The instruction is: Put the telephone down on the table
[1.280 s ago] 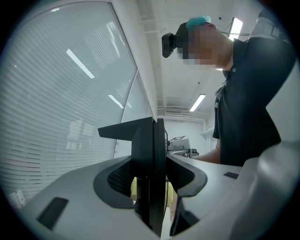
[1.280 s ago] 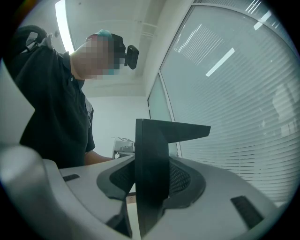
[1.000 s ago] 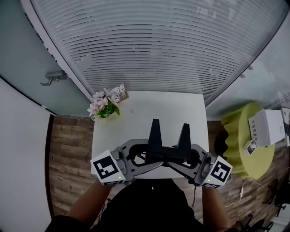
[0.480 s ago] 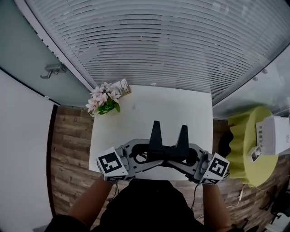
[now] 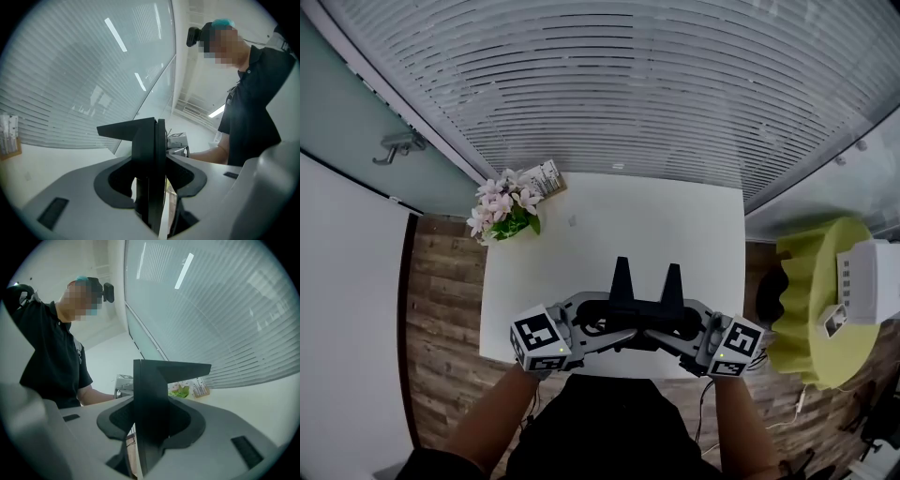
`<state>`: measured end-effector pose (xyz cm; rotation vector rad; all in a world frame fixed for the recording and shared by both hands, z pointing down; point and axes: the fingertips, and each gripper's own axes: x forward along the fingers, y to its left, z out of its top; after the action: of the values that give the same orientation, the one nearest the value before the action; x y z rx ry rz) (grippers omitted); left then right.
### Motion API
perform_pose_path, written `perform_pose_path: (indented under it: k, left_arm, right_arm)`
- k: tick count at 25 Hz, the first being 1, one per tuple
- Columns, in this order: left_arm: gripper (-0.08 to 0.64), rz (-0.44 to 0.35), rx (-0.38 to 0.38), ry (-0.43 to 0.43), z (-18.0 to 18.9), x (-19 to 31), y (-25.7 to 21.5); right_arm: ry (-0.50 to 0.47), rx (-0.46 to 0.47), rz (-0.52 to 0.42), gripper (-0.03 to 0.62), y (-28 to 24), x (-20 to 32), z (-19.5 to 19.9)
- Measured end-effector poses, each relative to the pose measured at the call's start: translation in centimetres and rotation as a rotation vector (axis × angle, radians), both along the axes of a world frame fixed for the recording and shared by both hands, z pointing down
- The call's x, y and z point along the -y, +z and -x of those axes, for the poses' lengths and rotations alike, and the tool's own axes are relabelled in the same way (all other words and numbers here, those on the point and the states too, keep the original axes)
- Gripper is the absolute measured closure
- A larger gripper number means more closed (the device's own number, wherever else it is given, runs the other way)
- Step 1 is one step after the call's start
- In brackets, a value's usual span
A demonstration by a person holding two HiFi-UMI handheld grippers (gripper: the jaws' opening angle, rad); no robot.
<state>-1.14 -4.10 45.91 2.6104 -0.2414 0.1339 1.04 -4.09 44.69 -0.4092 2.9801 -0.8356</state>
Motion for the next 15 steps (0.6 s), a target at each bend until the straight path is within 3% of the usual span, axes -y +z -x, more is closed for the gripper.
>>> perform_pose_path:
  k: [15]
  left_arm:
    - [0.354, 0.212, 0.011, -0.015, -0.6, 2.8, 9.8]
  right_arm:
    - [0.03, 0.022, 0.216, 0.413, 10.0, 3.0, -0.7]
